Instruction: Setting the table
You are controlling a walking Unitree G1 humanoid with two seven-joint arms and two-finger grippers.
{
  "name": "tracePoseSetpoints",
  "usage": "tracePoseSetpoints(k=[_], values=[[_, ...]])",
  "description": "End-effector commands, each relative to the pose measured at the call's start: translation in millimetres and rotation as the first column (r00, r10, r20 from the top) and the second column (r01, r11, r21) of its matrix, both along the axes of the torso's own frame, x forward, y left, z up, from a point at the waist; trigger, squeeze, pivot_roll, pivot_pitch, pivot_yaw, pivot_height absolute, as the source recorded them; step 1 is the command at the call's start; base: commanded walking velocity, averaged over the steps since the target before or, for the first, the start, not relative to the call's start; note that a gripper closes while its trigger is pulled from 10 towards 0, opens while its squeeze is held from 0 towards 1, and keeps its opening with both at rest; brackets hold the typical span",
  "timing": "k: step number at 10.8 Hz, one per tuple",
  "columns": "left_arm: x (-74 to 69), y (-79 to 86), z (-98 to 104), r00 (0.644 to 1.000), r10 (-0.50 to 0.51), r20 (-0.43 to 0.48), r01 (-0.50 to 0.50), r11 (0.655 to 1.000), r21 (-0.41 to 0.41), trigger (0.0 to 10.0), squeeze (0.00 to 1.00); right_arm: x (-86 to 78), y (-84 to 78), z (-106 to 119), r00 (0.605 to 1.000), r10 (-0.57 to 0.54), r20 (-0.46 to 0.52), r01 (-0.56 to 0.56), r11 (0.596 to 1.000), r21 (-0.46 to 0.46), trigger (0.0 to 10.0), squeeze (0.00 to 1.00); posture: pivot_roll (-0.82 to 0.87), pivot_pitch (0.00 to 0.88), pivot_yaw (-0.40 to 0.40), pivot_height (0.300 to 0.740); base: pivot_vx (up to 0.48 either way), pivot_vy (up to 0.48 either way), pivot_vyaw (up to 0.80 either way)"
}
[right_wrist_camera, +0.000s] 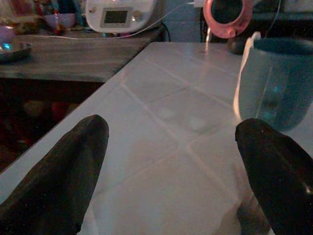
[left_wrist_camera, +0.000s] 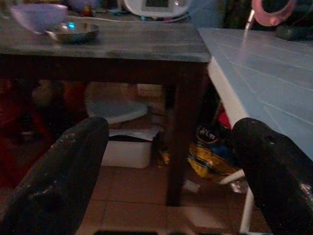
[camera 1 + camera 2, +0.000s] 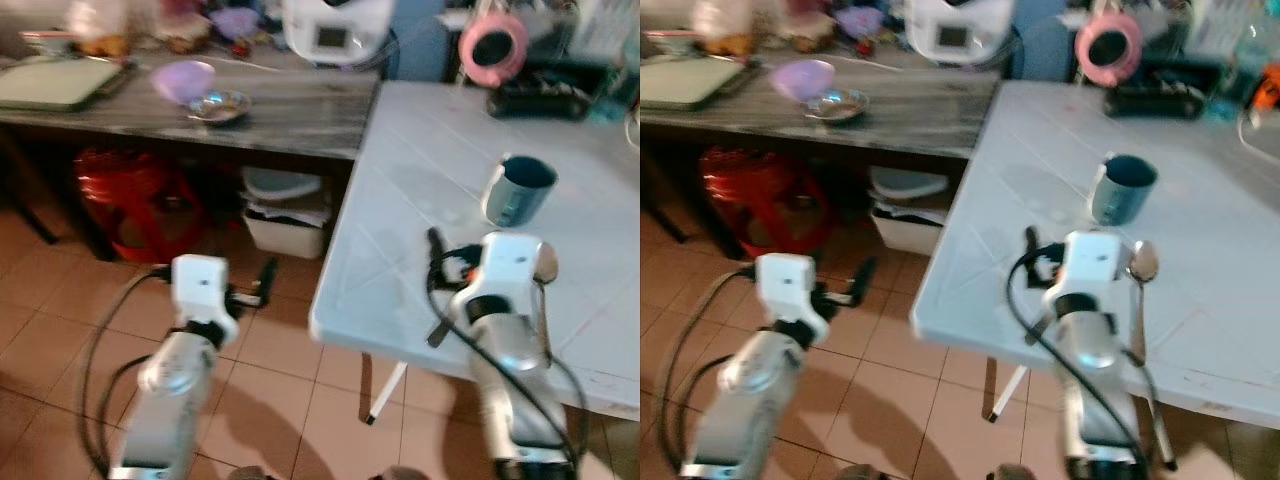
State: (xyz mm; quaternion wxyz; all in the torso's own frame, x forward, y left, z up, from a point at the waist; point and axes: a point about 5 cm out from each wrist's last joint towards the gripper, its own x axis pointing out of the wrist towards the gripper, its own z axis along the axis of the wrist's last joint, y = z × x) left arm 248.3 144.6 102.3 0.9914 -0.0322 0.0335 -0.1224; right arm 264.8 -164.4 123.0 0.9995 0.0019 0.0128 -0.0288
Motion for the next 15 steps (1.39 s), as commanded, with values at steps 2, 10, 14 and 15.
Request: tracePoseSetpoints(k=[2, 10, 14, 15], values=[[1.7, -3.9, 2, 1.000, -0.024, 0.000, 0.024, 1.000, 0.001, 10.0, 0.00, -2.7, -7.0, -6, 0.999, -0.034, -0.031, 0.034, 0.999, 0.000, 10.0, 0.00, -0.03, 0.040, 0.052, 0.740, 0.000, 0.000, -0.80], [0.1, -9.9, 3, 0.999, -0.041, -0.003, 0.041, 0.999, -0.008, 10.0, 0.00, 15.1, -7.2, -7, 0.997, -0.058, -0.052, 0.061, 0.997, 0.046, 10.0, 0.00, -0.02, 0.057, 0.061, 0.740, 0.000, 0.000, -0.10], [-2.5, -9.5, 2, 0.998, -0.055, -0.010, 0.055, 0.999, 0.000, 10.0, 0.00, 18.5, 3.7, -29, 0.982, -0.035, -0.186, 0.053, 0.995, 0.089, 10.0, 0.00, 0.00, 0.069, 0.057, 0.740, 0.000, 0.000, 0.00], [-3.2, -9.4, 1, 0.998, -0.062, -0.016, 0.062, 0.998, 0.003, 10.0, 0.00, 18.3, 6.2, -33, 0.976, -0.027, -0.218, 0.048, 0.995, 0.090, 10.0, 0.00, 0.00, 0.070, 0.055, 0.740, 0.000, 0.000, 0.00]])
